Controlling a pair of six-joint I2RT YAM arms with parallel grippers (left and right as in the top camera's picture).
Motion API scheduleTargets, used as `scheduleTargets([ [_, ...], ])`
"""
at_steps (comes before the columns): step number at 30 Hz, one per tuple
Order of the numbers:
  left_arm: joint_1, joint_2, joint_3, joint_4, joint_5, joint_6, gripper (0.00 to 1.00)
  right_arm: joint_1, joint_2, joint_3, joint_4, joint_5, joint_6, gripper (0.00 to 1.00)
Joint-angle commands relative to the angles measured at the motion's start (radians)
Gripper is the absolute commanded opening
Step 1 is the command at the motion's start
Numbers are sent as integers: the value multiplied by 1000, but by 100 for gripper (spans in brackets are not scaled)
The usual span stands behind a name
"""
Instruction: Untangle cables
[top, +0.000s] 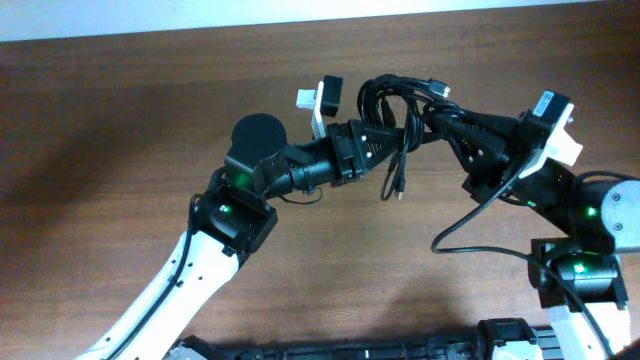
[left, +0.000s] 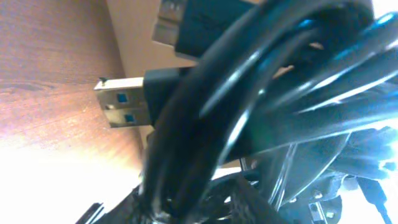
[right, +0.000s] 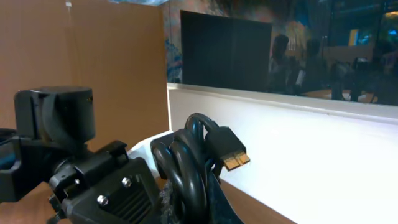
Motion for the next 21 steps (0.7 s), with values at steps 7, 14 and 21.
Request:
scheduleTargets([
  [7, -5, 21, 8, 95, -91, 63, 0, 6, -14, 16, 11, -144, -18, 4],
  [14, -4, 21, 8, 122, -76, 594, 0, -2, -6, 16, -93, -145, -70, 58],
  [21, -4, 19, 8, -2, -134, 1011, 0, -63, -3, 16, -153, -141, -146, 61],
])
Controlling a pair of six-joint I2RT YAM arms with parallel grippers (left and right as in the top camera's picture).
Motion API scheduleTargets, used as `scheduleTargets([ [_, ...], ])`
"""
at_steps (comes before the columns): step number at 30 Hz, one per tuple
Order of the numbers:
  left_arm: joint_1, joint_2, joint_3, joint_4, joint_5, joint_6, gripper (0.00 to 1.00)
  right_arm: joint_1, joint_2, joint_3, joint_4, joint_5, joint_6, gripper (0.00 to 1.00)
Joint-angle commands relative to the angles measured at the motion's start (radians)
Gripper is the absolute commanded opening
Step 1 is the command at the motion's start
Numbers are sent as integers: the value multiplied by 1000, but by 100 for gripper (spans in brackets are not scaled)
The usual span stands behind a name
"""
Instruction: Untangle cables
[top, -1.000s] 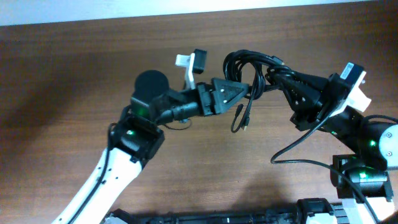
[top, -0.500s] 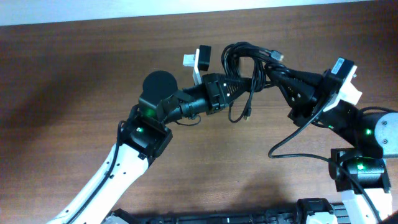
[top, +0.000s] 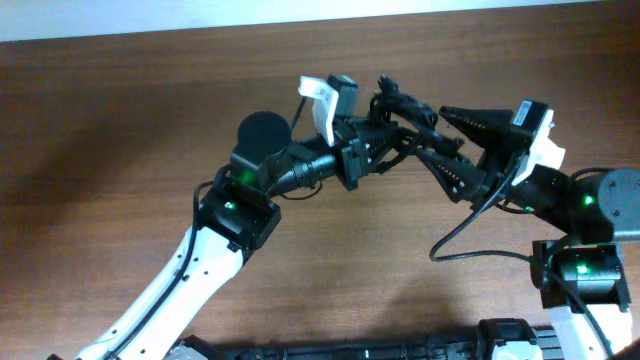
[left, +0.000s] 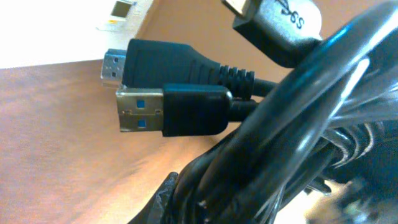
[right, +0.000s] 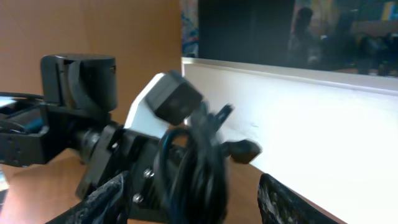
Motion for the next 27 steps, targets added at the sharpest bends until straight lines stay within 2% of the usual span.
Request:
scheduleTargets([
  [1, -4, -5, 10, 11, -42, 250, 0, -31, -1, 8, -5, -20, -50, 52],
  [2, -5, -8, 10, 19, -42, 251, 0, -33, -1, 8, -19, -19, -72, 47],
  [7, -3, -25, 11, 79, -52, 251, 0, -30, -2, 8, -119, -23, -97, 48],
  [12, -4, -26, 13, 63, -121, 248, 0, -30, -2, 8, -119, -51, -97, 47],
  [13, -4, -26, 13, 63, -121, 233, 0, -30, -2, 8, -121, -54, -97, 38],
  [15, -3, -26, 13, 65, -122, 220, 0, -30, -2, 8, -122, -54, -97, 9],
  [16, -3, -26, 13, 65, -134, 220, 0, -30, -2, 8, -122, -53, -97, 4],
  [20, -1, -26, 13, 69, -164, 192, 0, -30, -2, 8, -122, -54, -95, 4],
  [27, 131, -27, 13, 11, -188, -80, 0, -30, -4, 8, -121, -74, -93, 4],
])
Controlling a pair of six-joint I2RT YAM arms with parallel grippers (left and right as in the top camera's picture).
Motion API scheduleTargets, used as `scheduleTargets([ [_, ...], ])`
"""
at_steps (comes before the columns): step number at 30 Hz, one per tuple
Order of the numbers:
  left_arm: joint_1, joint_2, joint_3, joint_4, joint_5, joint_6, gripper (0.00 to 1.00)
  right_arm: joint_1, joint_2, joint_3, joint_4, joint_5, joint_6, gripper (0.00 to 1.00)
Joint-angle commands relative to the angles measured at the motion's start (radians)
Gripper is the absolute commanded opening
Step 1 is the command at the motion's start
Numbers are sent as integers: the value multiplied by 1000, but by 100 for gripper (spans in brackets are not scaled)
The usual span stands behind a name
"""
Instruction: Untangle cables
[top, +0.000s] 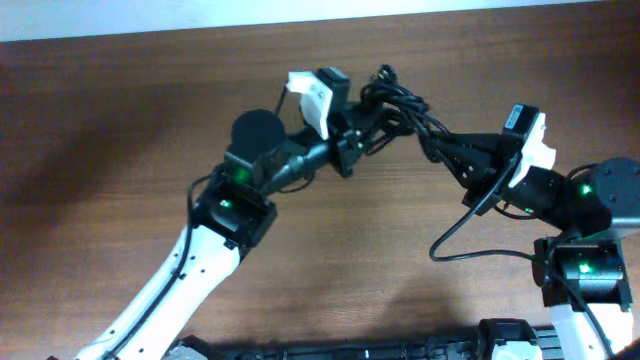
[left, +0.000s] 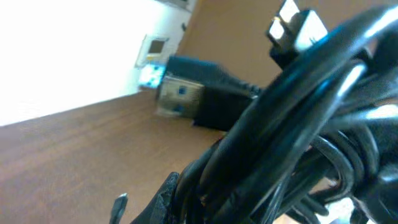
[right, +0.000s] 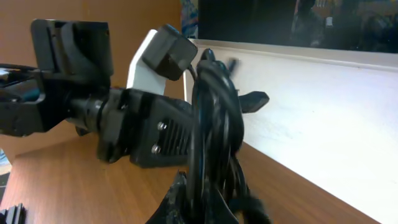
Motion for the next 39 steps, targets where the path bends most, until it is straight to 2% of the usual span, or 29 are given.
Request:
scheduleTargets([
  [1, 124, -27, 14, -40, -61, -228, 0, -6, -8, 8, 5, -39, 7, 4],
  [5, 174, -27, 14, -85, -57, -364, 0, -6, -8, 8, 5, -43, 7, 4],
  [9, 190, -27, 14, -92, -10, -395, 0, -6, -8, 8, 5, -43, 7, 4],
  [11, 190, -27, 14, -91, 25, -391, 0, -6, -8, 8, 5, -43, 7, 35],
  [12, 190, -27, 14, -90, 50, -362, 0, -6, -8, 8, 5, -43, 7, 64],
  [13, 188, -27, 14, -91, 79, -318, 0, -6, -8, 8, 5, -43, 7, 79],
  [15, 181, -27, 14, -91, 125, -246, 0, -6, -8, 8, 5, -43, 7, 96],
  [16, 174, -27, 14, -91, 138, -218, 0, -6, -8, 8, 5, -43, 7, 99],
  [22, 108, -27, 14, -29, 183, -147, 0, -6, -8, 8, 5, -47, 7, 99],
  [30, 26, -27, 14, 66, 187, -147, 0, -6, -7, 8, 5, -54, 7, 99],
  [31, 13, -27, 14, 66, 187, -147, 0, -6, -7, 8, 5, -54, 7, 94],
  [32, 3, -27, 14, 66, 187, -147, 0, -6, -7, 8, 5, -54, 6, 76],
  [33, -1, -27, 14, 66, 187, -147, 0, -6, -7, 8, 4, -54, 7, 53],
  [34, -1, -27, 14, 66, 187, -147, 0, -6, -7, 8, 5, -54, 7, 35],
  [35, -1, -27, 14, 66, 187, -148, 1, -6, -7, 8, 5, -54, 7, 28],
  [36, 0, -27, 14, 66, 187, -147, 2, -6, -7, 8, 5, -54, 7, 11],
  [37, 0, -27, 14, 66, 187, -148, 7, -6, -7, 8, 5, -54, 7, 4],
  [38, 0, -27, 14, 66, 187, -148, 15, -6, -7, 8, 5, -54, 7, 4],
  [39, 0, -27, 14, 66, 187, -148, 27, -6, -7, 8, 5, -54, 7, 4],
])
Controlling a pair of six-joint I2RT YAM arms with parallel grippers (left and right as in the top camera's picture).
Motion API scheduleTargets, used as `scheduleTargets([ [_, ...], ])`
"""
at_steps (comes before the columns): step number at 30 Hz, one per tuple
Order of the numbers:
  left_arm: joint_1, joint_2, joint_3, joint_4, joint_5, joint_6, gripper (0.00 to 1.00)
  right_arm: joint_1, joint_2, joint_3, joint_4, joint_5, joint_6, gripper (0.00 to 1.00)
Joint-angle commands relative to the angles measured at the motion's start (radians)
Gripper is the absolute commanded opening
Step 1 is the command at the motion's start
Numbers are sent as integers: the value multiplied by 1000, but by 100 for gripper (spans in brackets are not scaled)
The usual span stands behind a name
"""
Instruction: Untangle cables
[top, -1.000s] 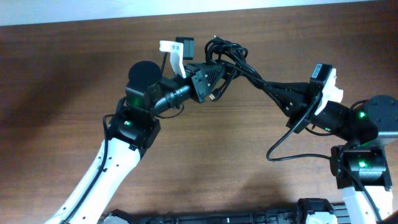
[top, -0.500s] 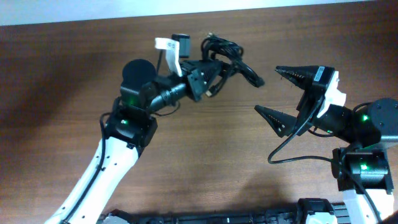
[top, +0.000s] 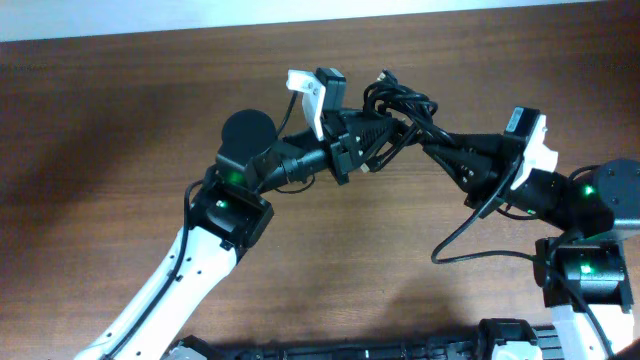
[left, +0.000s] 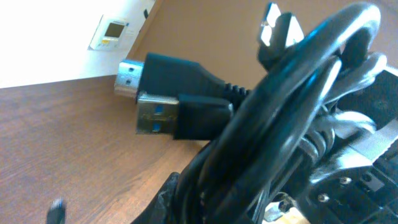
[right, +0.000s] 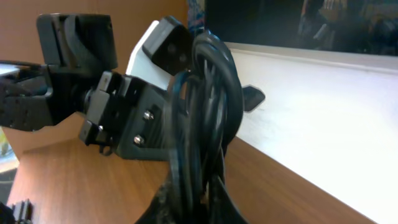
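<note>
A tangled bundle of black cables hangs in the air between both arms, above the back of the table. My left gripper is shut on the bundle from the left, and my right gripper is shut on it from the right. In the left wrist view the thick loops fill the frame, with two USB plugs sticking out to the left. The right wrist view shows the loops standing upright between my fingers, with the left gripper's body behind them.
The brown wooden table lies under both arms. A white wall edge runs along the back. The right arm's own thin black lead loops down at the right.
Both grippers still hold the bundle. The left gripper has turned a little, so the two USB plugs now show sharply side by side. The bundle sits at nearly the same spot.
First both grippers held the bundle with a loose plug end dangling below it. Then the right gripper stood open beside the bundle while the left held it. After that the right gripper was shut on the cables again, and both hold them now near the table's back.
</note>
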Motion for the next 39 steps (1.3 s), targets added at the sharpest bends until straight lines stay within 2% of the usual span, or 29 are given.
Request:
scheduleTargets([
  [1, -4, -15, 14, 16, 13, 15, 50, 0, -4, 8, 3, -17, 7, 4],
  [2, -4, -15, 14, 14, 13, 15, 65, 0, -4, 8, 11, -17, 7, 4],
  [6, -4, -15, 14, 8, 25, 7, 96, 0, -4, 8, 71, -8, 11, 4],
  [9, -5, -14, 14, 8, 43, -31, 100, 0, -4, 8, 119, -5, 11, 4],
  [14, -5, -14, 14, 9, 47, -61, 98, 0, -4, 8, 162, 17, 91, 4],
  [18, -5, -14, 14, 13, 29, -82, 71, 0, -4, 8, 161, -29, 91, 4],
  [24, -5, -14, 14, 62, 7, -125, 39, 0, -4, 8, 161, -62, 91, 4],
  [27, -5, -14, 14, 73, -7, -129, 6, 0, -4, 8, 160, -87, 91, 4],
  [28, -5, -14, 14, 74, -9, -129, 0, 0, -4, 8, 160, -92, 91, 4],
  [30, -5, -14, 14, 74, -14, -129, 0, 0, -4, 8, 161, -97, 91, 5],
  [31, -5, -14, 14, 78, -14, -129, 0, 0, -4, 8, 160, -97, 91, 19],
  [32, -5, -15, 14, 82, -14, -129, 0, 0, -4, 8, 160, -97, 91, 41],
  [33, -5, -15, 14, 85, -14, -130, 0, 0, -4, 8, 160, -97, 91, 99],
  [39, 0, -15, 14, 127, -27, -170, 0, -1, -4, 8, 136, -95, 90, 99],
])
